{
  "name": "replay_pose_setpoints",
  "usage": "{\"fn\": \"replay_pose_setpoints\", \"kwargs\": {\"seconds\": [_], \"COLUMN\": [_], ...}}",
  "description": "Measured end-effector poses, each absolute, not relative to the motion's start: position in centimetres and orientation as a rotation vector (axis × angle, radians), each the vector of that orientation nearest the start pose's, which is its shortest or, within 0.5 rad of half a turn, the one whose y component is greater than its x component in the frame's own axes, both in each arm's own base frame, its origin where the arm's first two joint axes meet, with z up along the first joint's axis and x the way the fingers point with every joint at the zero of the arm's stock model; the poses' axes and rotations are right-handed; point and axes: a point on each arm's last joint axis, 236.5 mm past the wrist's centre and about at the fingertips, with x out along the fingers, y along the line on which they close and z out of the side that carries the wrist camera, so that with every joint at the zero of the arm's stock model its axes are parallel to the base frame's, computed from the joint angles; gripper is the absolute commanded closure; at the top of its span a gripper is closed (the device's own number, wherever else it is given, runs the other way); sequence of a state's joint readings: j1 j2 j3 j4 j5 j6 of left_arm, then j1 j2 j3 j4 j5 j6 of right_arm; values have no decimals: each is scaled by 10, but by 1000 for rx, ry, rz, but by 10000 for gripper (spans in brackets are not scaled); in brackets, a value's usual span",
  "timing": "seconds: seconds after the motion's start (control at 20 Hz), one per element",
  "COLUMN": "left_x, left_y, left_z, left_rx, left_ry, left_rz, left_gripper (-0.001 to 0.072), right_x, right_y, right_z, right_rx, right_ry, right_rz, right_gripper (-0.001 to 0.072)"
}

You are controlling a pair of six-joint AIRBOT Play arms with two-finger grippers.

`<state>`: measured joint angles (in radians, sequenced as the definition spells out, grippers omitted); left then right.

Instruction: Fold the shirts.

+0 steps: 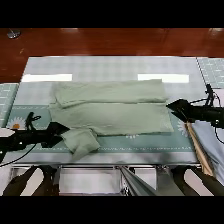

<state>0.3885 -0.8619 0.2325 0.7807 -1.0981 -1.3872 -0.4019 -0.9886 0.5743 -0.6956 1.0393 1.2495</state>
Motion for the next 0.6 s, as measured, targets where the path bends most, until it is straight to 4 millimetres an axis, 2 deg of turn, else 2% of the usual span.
{"fn": "replay_pose_setpoints", "kwargs": {"seconds": [0.1,0.2,0.3,0.45,0.6], "left_x": [195,198,203,211,216], "left_y": [-90,-91,-94,-98,-102], "left_z": [-106,-111,-108,-99,-93], "left_rx": [-972,-919,-892,-875,-880], "left_ry": [1389,1374,1357,1336,1321], "left_rz": [-71,-75,-102,-139,-159], "left_gripper": [660,682,682,682,682], "right_x": [314,315,305,265,233], "right_y": [37,26,6,-10,-7], "right_z": [-17,-18,-30,-59,-76], "right_rx": [902,929,919,896,897], "right_ry": [1076,1061,1096,1259,1385], "right_rz": [150,110,27,-98,-134], "right_gripper": [84,84,84,83,84]}}
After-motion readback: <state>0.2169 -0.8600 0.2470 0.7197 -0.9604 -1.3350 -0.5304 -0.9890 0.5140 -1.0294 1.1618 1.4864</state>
